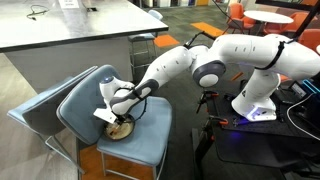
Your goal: Take the pen out of the bowl and put it on the chair
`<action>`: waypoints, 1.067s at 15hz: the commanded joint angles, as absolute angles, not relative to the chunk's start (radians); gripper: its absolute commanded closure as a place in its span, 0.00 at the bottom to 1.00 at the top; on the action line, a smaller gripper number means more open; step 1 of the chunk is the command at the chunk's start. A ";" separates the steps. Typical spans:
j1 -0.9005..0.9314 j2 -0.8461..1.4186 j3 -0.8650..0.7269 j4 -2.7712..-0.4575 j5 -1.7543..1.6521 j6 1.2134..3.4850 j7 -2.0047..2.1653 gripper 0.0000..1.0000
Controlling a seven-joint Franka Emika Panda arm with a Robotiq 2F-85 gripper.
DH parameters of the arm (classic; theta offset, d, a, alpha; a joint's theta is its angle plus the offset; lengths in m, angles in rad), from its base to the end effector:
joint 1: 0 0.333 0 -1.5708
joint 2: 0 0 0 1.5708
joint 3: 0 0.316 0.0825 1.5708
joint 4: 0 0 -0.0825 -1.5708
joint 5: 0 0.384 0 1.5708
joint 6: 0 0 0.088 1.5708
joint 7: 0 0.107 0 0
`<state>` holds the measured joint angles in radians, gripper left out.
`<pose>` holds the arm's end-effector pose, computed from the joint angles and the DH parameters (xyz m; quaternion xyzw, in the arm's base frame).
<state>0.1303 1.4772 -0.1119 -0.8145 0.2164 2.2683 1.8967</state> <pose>0.7500 0.0563 -0.0177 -0.5738 0.8185 0.0264 0.0079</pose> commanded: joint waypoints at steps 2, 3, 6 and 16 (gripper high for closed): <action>0.119 1.477 -0.117 -0.795 0.182 2.259 1.955 0.97; 0.111 1.477 -0.121 -0.798 0.178 2.265 1.954 0.97; 0.088 1.457 -0.138 -0.840 0.205 2.298 1.915 0.97; 0.102 1.356 -0.129 -0.983 0.198 2.336 1.778 0.97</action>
